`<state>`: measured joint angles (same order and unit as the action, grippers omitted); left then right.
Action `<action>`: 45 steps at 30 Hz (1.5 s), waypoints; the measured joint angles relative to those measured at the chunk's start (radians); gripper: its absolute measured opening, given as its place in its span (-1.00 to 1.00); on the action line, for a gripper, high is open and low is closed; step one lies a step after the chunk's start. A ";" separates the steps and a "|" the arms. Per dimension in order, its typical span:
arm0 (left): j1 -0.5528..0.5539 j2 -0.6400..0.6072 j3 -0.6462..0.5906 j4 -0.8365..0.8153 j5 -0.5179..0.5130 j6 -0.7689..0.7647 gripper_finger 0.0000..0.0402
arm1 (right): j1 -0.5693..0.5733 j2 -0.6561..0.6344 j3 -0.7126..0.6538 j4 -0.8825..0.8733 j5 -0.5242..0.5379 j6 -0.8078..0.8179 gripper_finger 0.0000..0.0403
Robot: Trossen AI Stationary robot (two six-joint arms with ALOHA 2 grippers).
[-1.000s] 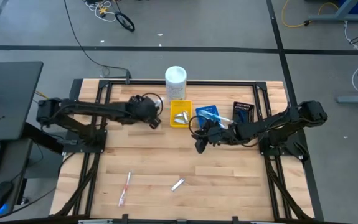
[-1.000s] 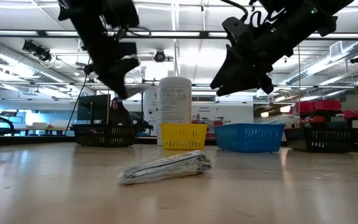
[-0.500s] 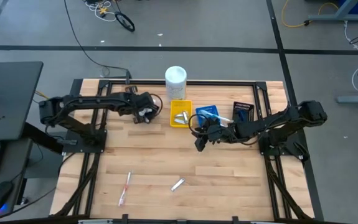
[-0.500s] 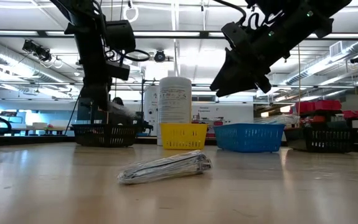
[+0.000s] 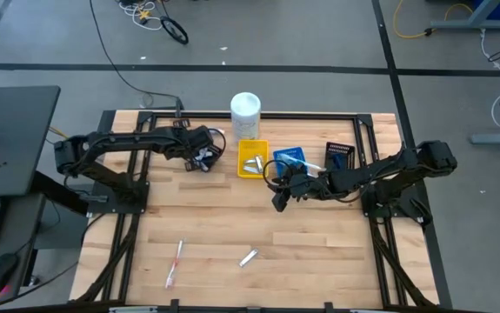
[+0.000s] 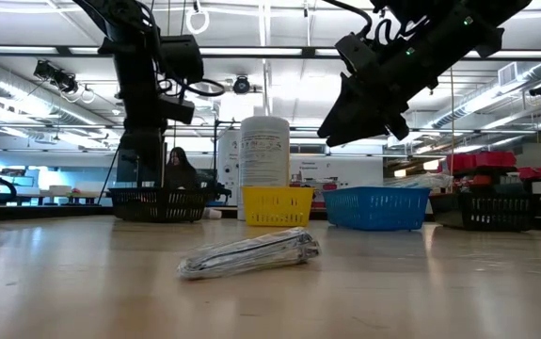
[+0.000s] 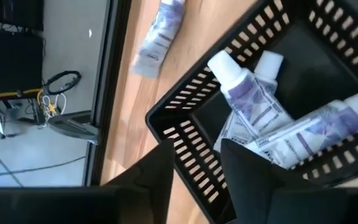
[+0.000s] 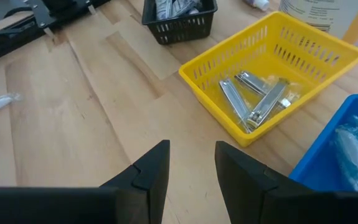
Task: Pick & Place Travel size toiletries
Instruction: Put the white toothpaste into the left black bin
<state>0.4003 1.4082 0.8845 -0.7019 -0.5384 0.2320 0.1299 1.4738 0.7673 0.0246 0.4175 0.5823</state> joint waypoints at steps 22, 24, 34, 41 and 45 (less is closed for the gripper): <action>0.330 0.025 0.026 0.476 0.617 0.223 -0.14 | -0.027 0.000 0.000 0.002 -0.001 -0.129 -0.32; 0.373 0.055 0.026 0.503 0.647 0.209 -0.12 | -0.038 0.000 0.000 0.002 -0.001 -0.129 -0.32; 0.464 0.333 0.080 0.534 0.659 0.270 -0.12 | -0.109 0.000 0.000 0.004 -0.001 -0.135 -0.32; 0.462 0.405 0.227 0.342 0.683 0.323 -0.12 | -0.138 0.000 0.000 0.002 -0.002 -0.135 -0.32; 0.459 0.407 0.285 0.238 0.696 0.323 -0.12 | -0.137 0.000 0.000 0.002 -0.010 -0.135 -0.32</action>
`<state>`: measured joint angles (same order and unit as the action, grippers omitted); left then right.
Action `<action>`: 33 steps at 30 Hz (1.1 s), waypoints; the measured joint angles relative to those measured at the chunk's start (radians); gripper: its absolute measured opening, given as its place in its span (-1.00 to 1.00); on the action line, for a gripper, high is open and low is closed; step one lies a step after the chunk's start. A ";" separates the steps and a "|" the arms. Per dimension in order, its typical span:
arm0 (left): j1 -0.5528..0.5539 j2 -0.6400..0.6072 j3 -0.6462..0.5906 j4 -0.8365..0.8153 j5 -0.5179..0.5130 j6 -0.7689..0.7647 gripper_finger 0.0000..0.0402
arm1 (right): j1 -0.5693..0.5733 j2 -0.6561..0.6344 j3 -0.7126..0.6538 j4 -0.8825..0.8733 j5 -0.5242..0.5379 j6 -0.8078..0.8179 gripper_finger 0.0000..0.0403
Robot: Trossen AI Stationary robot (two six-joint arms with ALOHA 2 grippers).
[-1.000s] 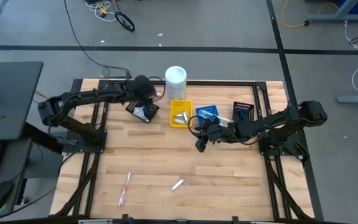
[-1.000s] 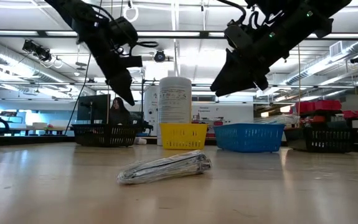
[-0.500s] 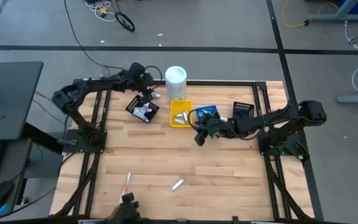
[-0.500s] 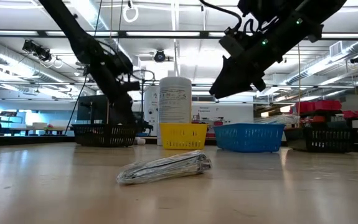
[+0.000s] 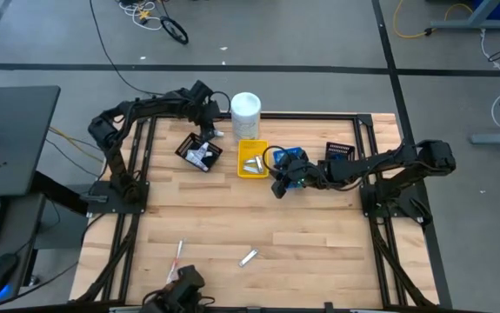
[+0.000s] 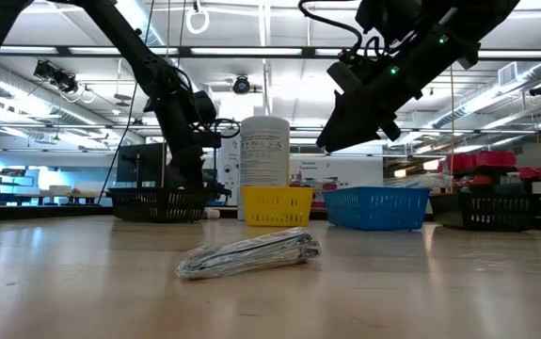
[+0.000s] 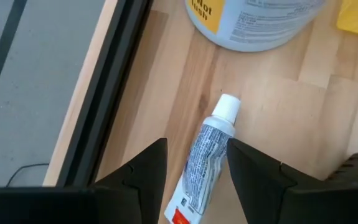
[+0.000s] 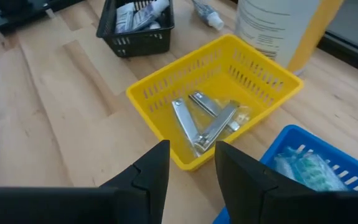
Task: Pick & Place Travel size toiletries
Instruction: Put the white toothpaste into the left black bin
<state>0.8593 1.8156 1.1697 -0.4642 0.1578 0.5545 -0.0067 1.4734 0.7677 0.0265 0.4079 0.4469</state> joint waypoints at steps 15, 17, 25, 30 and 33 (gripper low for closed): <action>-0.004 0.084 0.010 -0.044 0.003 0.000 -0.12 | 0.000 -0.001 -0.061 0.007 -0.001 0.043 -0.32; -0.004 0.084 0.010 -0.044 0.004 0.005 -0.13 | 0.000 -0.001 -0.066 0.008 -0.001 0.045 -0.32; -0.004 0.084 0.010 -0.047 0.008 0.008 -0.44 | 0.000 -0.001 -0.068 0.046 -0.001 0.045 -0.32; -0.004 0.084 0.010 -0.042 -0.002 0.009 -0.69 | 0.000 -0.001 -0.068 0.060 -0.001 0.043 -0.32; -0.004 0.084 0.010 -0.038 -0.004 0.012 -0.78 | 0.000 -0.001 -0.068 0.060 -0.001 0.042 -0.32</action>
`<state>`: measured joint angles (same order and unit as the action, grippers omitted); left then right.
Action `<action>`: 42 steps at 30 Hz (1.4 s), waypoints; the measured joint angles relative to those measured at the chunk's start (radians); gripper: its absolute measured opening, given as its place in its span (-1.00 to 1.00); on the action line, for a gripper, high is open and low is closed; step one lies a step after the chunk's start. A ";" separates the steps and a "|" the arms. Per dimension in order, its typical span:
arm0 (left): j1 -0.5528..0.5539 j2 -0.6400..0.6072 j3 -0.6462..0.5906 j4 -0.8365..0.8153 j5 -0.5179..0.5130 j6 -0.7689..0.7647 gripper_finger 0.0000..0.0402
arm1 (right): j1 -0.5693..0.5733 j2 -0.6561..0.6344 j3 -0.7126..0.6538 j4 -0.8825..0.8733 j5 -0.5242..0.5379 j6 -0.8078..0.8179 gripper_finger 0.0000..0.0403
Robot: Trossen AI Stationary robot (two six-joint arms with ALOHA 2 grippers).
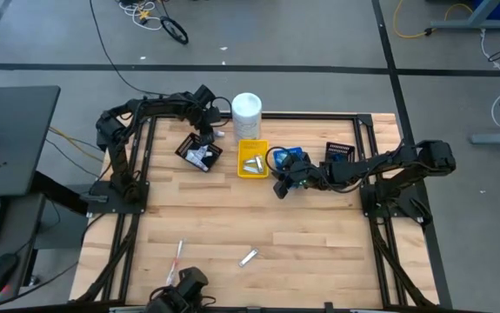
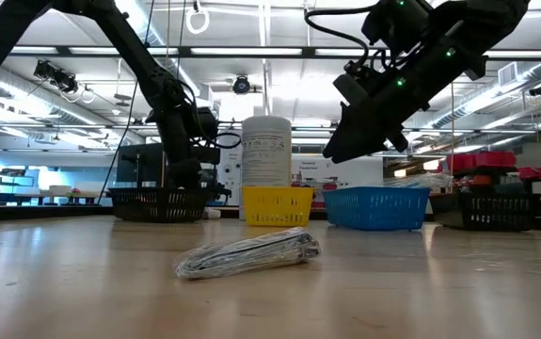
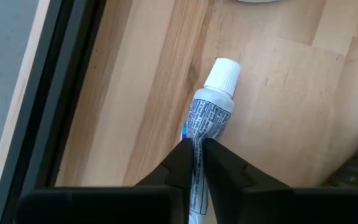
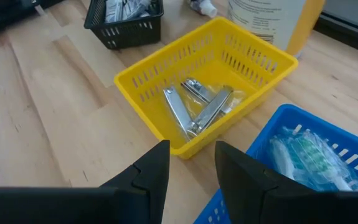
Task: Pick & Place Travel size toiletries
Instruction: Put the white toothpaste into the left black bin, then put the silver nail cutter into the yellow bin
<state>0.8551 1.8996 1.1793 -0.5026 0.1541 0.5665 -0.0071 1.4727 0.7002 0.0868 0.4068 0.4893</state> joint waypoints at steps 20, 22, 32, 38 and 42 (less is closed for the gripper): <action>-0.051 -0.237 0.000 -0.125 -0.090 -0.085 -0.86 | 0.000 0.000 0.000 0.000 0.000 0.000 -0.32; -0.070 -0.272 0.000 -0.181 -0.090 -0.117 -0.86 | 0.000 0.000 0.000 0.000 0.000 0.000 -0.32; -0.199 -0.320 -0.009 -0.416 -0.093 -0.271 -0.84 | 0.000 0.000 0.000 0.000 -0.036 0.003 -0.32; -0.266 -0.320 -0.056 -0.415 -0.190 -0.319 -0.62 | 0.000 0.001 0.000 0.000 -0.052 0.003 -0.32; -0.299 -0.319 -0.071 -0.417 -0.270 -0.324 -0.41 | 0.000 0.001 0.000 0.000 -0.051 0.003 -0.32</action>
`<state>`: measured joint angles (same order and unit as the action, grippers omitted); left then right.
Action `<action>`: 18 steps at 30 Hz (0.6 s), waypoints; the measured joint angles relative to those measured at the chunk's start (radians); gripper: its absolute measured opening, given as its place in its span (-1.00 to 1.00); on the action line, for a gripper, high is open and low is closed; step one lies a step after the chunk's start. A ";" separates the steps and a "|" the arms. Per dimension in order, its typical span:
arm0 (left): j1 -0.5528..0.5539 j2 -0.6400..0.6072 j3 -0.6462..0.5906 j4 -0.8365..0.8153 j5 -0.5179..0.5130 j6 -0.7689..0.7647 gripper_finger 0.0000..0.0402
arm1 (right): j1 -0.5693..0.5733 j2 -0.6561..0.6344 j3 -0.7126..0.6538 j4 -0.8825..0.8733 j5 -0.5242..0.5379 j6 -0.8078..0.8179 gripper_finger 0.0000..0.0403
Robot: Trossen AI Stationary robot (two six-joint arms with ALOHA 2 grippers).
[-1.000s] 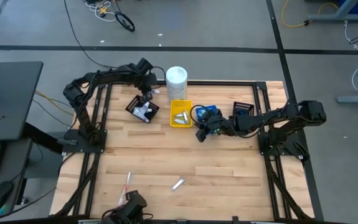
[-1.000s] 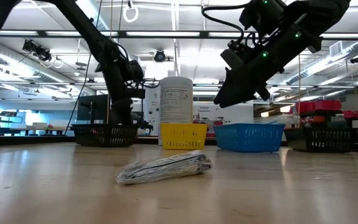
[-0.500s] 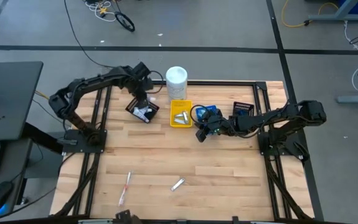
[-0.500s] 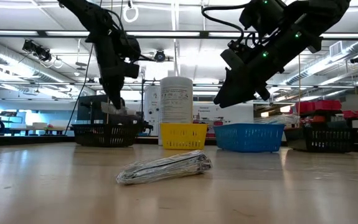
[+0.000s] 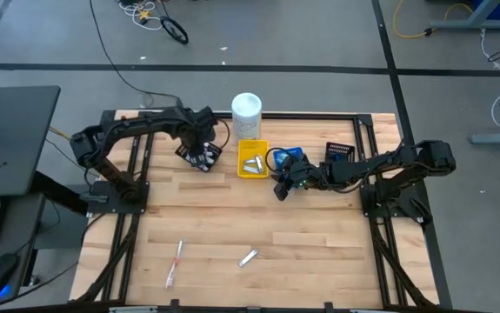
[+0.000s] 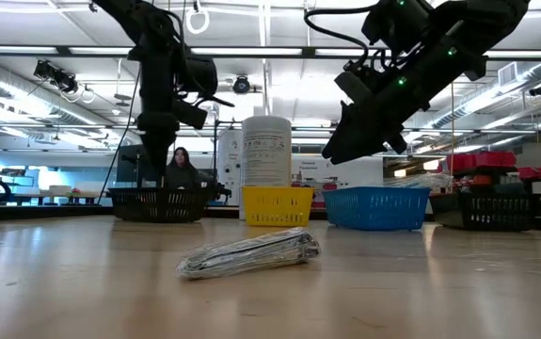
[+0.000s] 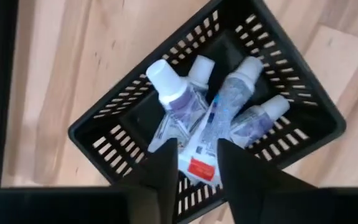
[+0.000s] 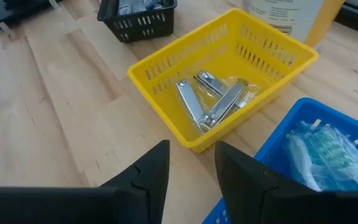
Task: Pick & Place Travel size toiletries
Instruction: Put the silver nail cutter into the yellow bin
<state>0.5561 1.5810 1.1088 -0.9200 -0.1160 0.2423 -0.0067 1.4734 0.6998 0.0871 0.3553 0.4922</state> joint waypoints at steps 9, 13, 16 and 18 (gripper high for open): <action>-0.150 -0.012 0.004 0.019 0.003 -0.147 -0.24 | 0.000 0.000 0.000 -0.001 -0.001 -0.004 -0.32; -0.254 -0.013 0.005 0.021 0.022 -0.270 -0.28 | 0.000 0.000 0.000 -0.014 -0.001 -0.012 -0.32; -0.341 -0.013 0.005 0.022 0.034 -0.346 -0.33 | 0.000 0.000 0.000 -0.016 -0.001 -0.014 -0.32; -0.399 -0.013 0.005 0.034 0.034 -0.391 -0.36 | 0.000 0.000 0.000 -0.016 -0.001 -0.042 -0.32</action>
<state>0.1572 1.5681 1.1137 -0.8855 -0.0816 -0.1487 -0.0067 1.4734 0.6998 0.0711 0.3539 0.4501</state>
